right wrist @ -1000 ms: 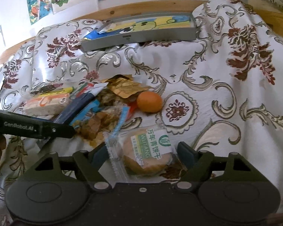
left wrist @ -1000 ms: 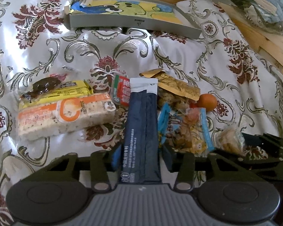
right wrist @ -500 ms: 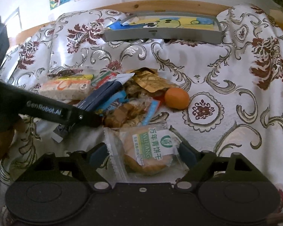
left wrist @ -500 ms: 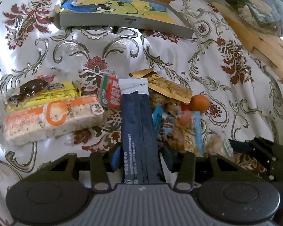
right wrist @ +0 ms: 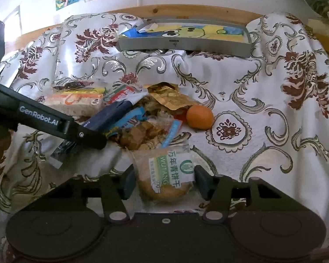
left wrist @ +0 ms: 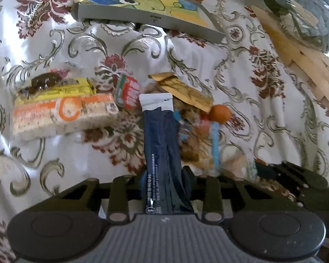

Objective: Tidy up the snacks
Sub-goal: 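Lower the right tool onto the round biscuit while the left tool approaches the dark blue stick pack, then close the right tool on the biscuit while the left tool grasps the blue stick pack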

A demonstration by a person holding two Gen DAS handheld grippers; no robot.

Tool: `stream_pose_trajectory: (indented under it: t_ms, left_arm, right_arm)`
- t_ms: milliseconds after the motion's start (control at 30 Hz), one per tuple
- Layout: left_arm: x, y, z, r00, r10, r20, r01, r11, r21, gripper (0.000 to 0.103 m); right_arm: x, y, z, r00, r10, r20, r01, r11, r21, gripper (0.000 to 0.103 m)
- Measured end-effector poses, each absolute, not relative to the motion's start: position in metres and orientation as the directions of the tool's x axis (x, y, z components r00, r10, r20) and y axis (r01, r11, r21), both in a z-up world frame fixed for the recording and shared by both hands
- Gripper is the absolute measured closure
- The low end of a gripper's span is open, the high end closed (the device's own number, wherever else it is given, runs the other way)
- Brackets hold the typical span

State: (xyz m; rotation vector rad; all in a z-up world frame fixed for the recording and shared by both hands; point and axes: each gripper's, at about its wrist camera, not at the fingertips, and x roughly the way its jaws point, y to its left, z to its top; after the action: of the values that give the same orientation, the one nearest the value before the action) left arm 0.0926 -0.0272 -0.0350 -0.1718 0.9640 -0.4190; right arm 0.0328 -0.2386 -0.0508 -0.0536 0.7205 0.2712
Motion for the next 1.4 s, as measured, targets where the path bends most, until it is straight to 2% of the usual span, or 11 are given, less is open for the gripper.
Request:
stream_pose_trajectory:
  t_ms: [400,700,1100,1400]
  left_arm:
    - [0.070,-0.028,-0.019,0.481,-0.530,-0.698,0.291,0.848,-0.443,0.071]
    - [0.087,-0.026,0.003,0.565,-0.511,-0.648,0.283,0.857,-0.430,0.071]
    - [0.191,-0.027,0.057,0.733,-0.381,-0.563,0.223,0.917,-0.331,0.071]
    - [0.284,-0.038,0.066,0.784,-0.315,-0.535,0.169,0.937,-0.305,0.071]
  right_arm:
    - [0.021,-0.239,-0.031,0.750,0.232,-0.620,-0.269,0.963,0.035,0.049]
    - [0.033,-0.249,-0.008,0.770,0.251,-0.587,-0.283,0.958,0.039,0.049]
    - [0.126,-0.251,0.034,0.785,0.311,-0.536,-0.365,0.931,0.004,0.049]
    - [0.236,-0.248,0.055,0.825,0.253,-0.505,-0.322,0.945,-0.053,0.049]
